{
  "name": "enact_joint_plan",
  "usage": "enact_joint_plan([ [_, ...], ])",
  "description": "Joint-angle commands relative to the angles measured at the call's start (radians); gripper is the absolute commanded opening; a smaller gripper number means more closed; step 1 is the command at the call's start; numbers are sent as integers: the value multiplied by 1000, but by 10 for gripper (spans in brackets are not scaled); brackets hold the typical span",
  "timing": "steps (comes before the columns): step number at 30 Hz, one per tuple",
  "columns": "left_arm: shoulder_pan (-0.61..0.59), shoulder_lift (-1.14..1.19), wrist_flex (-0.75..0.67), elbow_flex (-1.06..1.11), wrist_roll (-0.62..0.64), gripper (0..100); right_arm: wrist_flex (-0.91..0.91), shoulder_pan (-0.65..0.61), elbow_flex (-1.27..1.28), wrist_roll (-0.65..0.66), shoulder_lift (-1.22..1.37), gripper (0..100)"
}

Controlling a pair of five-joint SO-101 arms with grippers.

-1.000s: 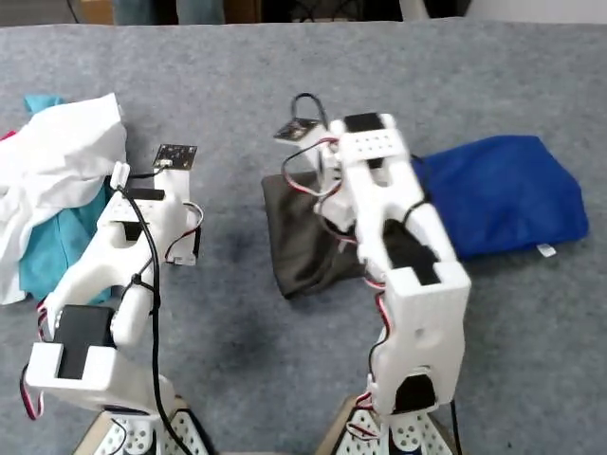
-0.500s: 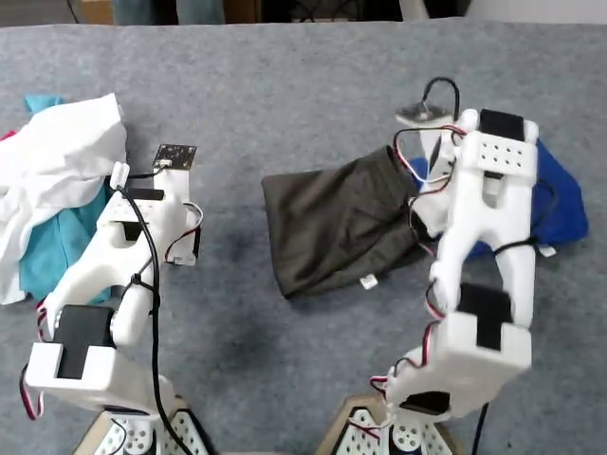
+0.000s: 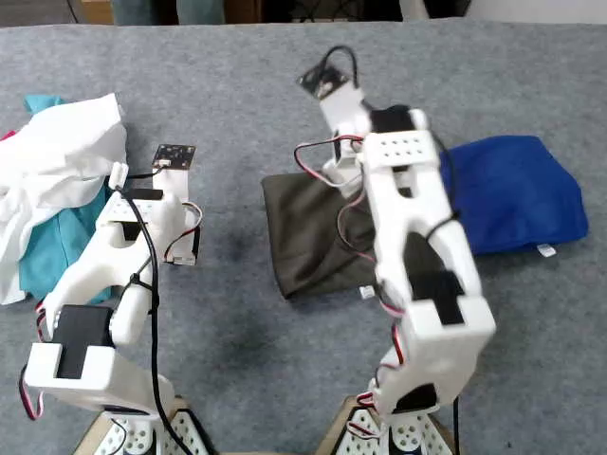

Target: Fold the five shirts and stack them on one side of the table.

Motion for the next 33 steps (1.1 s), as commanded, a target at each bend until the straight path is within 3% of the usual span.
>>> enact_joint_plan([
  [1, -39, -18, -17, 1, 15, 29, 21, 20, -53, -8, 99, 15],
  [14, -41, -20, -17, 1, 15, 29, 543, 221, -259, 0, 197, 14],
  [21, -44, -23, -17, 1, 15, 29, 534, 434, 24, 48, 94, 14],
  [25, -42, -23, -17, -1, 15, 29, 532, 516, 122, 55, -113, 14],
  [29, -42, -23, -17, -1, 15, 29, 480, 508, 185, 51, -346, 15],
  [33, -38, -23, -17, 1, 15, 29, 236, 416, 292, 18, -469, 15],
])
